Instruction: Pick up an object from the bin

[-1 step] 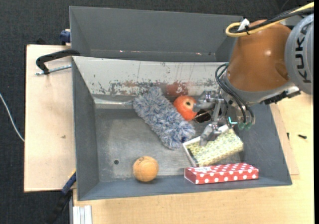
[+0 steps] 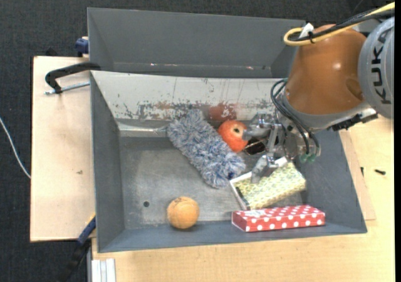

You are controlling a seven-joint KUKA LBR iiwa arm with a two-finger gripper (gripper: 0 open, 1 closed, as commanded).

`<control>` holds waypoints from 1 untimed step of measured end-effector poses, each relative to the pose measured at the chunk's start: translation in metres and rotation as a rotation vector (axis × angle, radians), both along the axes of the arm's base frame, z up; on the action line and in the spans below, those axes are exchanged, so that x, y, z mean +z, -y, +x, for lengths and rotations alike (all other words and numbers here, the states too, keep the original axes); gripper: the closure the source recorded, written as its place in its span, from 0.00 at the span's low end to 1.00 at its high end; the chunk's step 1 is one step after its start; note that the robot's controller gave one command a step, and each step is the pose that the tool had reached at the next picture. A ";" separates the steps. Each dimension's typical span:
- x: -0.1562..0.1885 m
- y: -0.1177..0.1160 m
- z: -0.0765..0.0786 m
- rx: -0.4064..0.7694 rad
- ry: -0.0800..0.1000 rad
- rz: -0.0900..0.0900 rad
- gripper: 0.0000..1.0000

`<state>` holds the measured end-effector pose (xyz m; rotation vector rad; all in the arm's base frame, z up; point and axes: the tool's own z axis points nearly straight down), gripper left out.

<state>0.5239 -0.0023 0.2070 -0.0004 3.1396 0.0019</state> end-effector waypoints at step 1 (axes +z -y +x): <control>-0.023 -0.019 -0.006 0.057 0.003 -0.002 0.00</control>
Offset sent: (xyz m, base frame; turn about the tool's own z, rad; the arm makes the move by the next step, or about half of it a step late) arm -0.0130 0.0650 -0.0447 0.1717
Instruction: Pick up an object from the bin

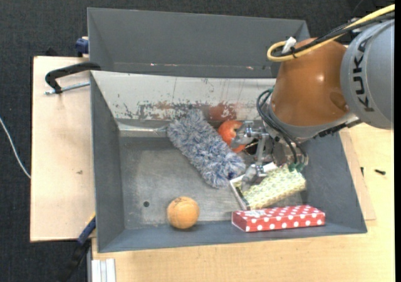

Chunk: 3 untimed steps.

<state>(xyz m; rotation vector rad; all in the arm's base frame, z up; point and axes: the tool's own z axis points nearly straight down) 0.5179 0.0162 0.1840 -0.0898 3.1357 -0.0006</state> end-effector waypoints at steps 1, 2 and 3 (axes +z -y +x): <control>-0.013 -0.023 -0.004 -0.054 -0.006 0.002 0.00; -0.042 -0.027 0.001 -0.135 -0.004 0.002 0.00; -0.069 -0.019 0.018 -0.121 -0.003 0.002 0.00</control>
Offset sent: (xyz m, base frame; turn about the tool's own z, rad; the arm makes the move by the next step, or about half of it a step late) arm -0.0066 0.0289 -0.0499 0.0711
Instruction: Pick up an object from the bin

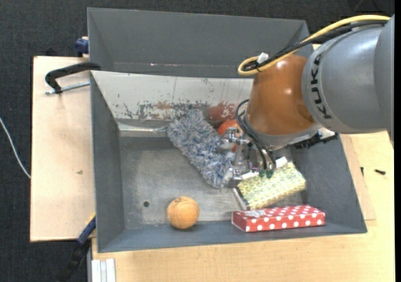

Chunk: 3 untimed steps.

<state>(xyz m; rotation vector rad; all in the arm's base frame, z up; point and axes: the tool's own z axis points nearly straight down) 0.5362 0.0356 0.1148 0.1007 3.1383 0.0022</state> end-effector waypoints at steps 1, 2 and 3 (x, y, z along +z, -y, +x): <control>-0.038 -0.001 0.027 -0.049 0.018 0.001 1.00; -0.038 -0.001 0.027 -0.049 0.018 0.001 1.00; 0.119 -0.012 0.006 -0.162 0.005 0.001 1.00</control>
Offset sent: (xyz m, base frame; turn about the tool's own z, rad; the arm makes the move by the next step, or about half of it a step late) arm 0.0000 0.0000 0.0000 0.0000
